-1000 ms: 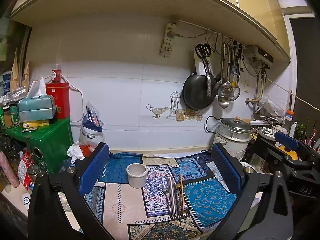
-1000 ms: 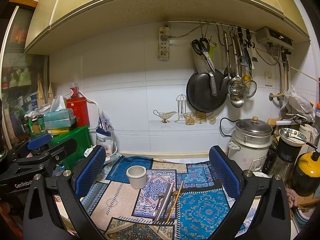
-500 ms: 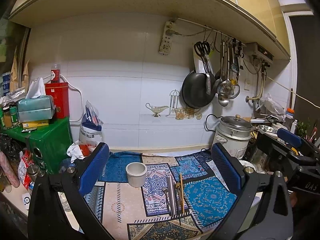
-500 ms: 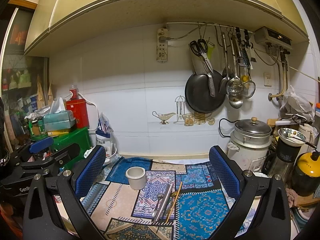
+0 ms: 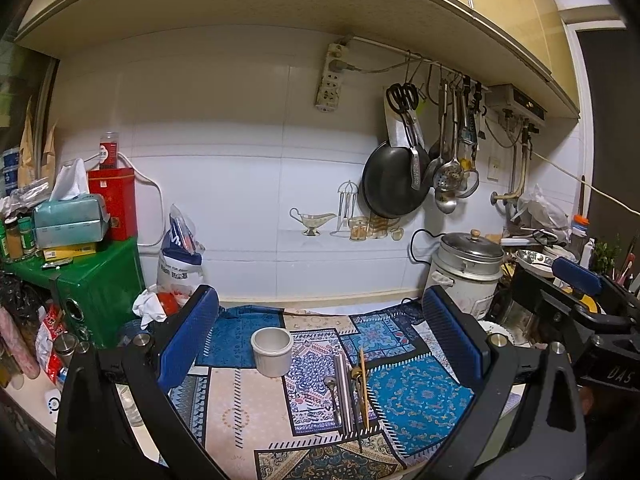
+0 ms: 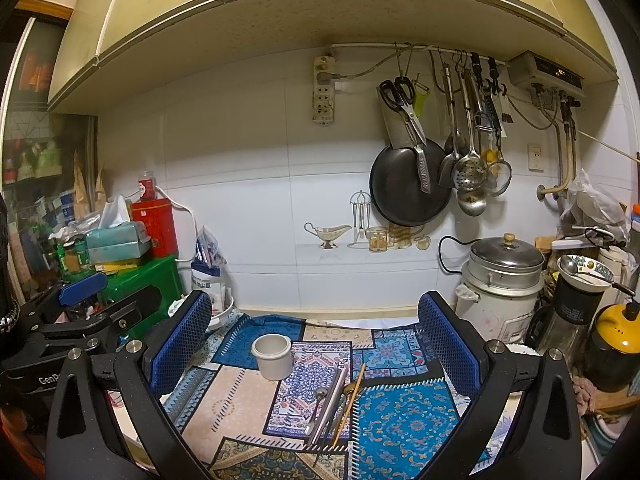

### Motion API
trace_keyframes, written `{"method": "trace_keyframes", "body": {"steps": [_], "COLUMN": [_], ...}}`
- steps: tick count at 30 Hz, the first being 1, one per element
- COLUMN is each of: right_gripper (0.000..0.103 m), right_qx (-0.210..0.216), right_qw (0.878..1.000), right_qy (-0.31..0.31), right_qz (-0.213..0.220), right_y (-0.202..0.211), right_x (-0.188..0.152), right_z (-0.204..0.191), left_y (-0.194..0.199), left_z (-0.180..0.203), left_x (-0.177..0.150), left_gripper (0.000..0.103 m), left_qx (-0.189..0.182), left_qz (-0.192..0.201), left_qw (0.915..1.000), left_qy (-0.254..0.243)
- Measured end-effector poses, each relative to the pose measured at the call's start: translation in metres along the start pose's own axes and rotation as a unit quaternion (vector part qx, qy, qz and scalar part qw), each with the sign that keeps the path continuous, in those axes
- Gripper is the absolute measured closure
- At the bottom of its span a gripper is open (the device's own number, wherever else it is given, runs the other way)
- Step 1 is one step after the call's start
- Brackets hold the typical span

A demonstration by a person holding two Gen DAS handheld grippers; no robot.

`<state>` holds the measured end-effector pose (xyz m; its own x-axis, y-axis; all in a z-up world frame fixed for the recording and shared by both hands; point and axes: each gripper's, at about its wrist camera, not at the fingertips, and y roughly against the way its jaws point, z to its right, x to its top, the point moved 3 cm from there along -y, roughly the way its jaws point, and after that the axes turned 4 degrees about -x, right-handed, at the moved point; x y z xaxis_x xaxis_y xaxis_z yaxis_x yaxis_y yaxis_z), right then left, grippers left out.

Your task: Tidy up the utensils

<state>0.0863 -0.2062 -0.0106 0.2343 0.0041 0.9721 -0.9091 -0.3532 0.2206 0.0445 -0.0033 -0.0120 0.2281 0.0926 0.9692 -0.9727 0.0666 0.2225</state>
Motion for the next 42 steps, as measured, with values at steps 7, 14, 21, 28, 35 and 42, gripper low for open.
{"method": "trace_keyframes", "body": {"steps": [7, 14, 21, 28, 35, 42], "right_gripper": [0.0, 0.0, 0.0, 0.0, 0.0, 0.008], "right_qx": [-0.001, -0.006, -0.012, -0.037, -0.071, -0.058], "right_qw": [1.0, 1.0, 0.999, 0.992, 0.974, 0.948], "right_qy": [0.0, -0.001, 0.005, 0.012, 0.0, -0.016], "right_qz": [-0.001, -0.012, -0.046, -0.117, -0.213, -0.313], "right_y": [0.0, -0.011, -0.035, -0.089, -0.153, -0.212], "right_x": [-0.001, -0.001, -0.012, -0.048, -0.099, -0.155], "right_z": [0.001, 0.005, 0.01, 0.027, 0.065, 0.093], "left_y": [-0.002, -0.011, -0.045, -0.108, -0.182, -0.251], "left_z": [-0.001, -0.002, -0.013, -0.035, -0.05, -0.054], "left_x": [0.001, 0.001, -0.012, -0.054, -0.122, -0.192], "left_gripper": [0.001, 0.001, 0.001, 0.001, 0.003, 0.022], "left_qx": [-0.004, -0.016, -0.006, 0.011, 0.034, 0.04], "left_qz": [0.0, -0.006, -0.043, -0.128, -0.238, -0.345], "left_qw": [1.0, 0.9999, 0.999, 0.9909, 0.9692, 0.9356], "left_qy": [-0.001, -0.003, 0.008, 0.038, 0.052, 0.064]}}
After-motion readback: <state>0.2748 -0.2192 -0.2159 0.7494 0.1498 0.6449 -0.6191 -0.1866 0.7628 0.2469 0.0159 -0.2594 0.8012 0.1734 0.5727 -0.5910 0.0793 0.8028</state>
